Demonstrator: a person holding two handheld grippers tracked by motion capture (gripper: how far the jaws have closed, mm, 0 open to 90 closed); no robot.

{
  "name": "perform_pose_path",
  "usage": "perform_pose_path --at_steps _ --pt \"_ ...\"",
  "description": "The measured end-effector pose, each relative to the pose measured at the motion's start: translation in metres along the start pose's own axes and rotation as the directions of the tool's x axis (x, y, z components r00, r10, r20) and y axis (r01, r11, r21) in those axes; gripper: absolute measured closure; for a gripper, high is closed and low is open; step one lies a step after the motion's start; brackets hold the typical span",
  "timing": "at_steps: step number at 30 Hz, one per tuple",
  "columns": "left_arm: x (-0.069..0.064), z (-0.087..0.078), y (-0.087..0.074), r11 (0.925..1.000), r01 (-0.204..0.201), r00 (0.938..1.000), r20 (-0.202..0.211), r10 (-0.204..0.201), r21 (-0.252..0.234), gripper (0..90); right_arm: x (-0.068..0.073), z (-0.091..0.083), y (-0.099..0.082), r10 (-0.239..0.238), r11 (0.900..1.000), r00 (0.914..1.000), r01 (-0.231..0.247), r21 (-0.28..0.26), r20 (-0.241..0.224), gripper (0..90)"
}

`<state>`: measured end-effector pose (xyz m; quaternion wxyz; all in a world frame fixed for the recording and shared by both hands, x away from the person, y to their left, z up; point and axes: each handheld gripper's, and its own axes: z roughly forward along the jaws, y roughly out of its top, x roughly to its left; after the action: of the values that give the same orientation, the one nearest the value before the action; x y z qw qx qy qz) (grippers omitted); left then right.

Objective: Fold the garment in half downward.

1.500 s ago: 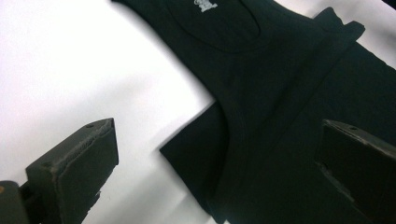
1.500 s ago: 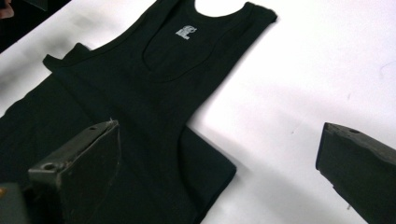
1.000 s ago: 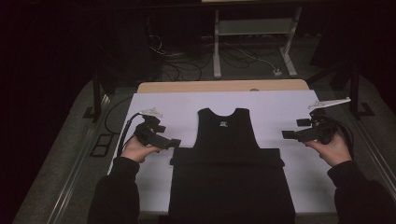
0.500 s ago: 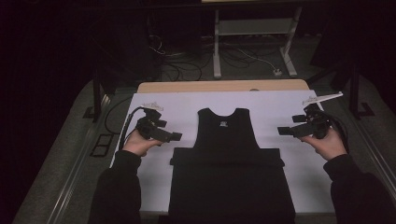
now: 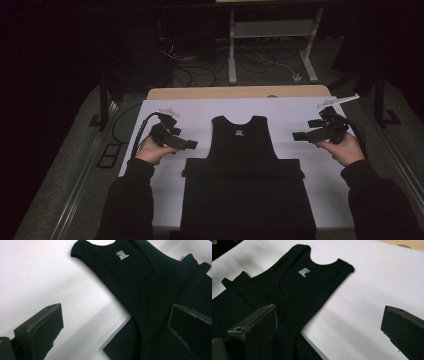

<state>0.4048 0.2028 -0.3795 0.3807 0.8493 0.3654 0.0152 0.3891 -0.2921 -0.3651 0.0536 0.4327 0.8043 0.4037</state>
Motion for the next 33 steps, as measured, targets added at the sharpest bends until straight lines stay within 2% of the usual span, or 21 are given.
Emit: perform_pose_path --at_steps 9,12,21,33 --pt "0.001 0.003 0.01 1.0 -0.005 0.9999 -0.011 0.005 -0.007 0.0 -0.001 0.006 0.009 -0.006 1.0 1.0 0.007 0.005 -0.004 0.0" --pt "0.002 0.005 0.014 0.9998 -0.019 0.9997 -0.012 0.019 -0.011 0.0 -0.001 0.01 0.011 -0.001 0.9999 1.0 0.001 0.015 0.006 0.0" --pt "0.004 0.014 0.025 0.9997 -0.023 0.9995 -0.02 0.023 0.008 0.0 -0.005 0.023 0.014 0.009 0.9998 0.9999 -0.009 0.02 -0.007 0.0" --pt "0.014 0.033 0.026 0.9997 0.025 0.9994 -0.025 -0.025 -0.009 0.0 -0.011 0.037 0.015 0.028 0.9996 0.9995 -0.028 0.004 -0.011 0.0"
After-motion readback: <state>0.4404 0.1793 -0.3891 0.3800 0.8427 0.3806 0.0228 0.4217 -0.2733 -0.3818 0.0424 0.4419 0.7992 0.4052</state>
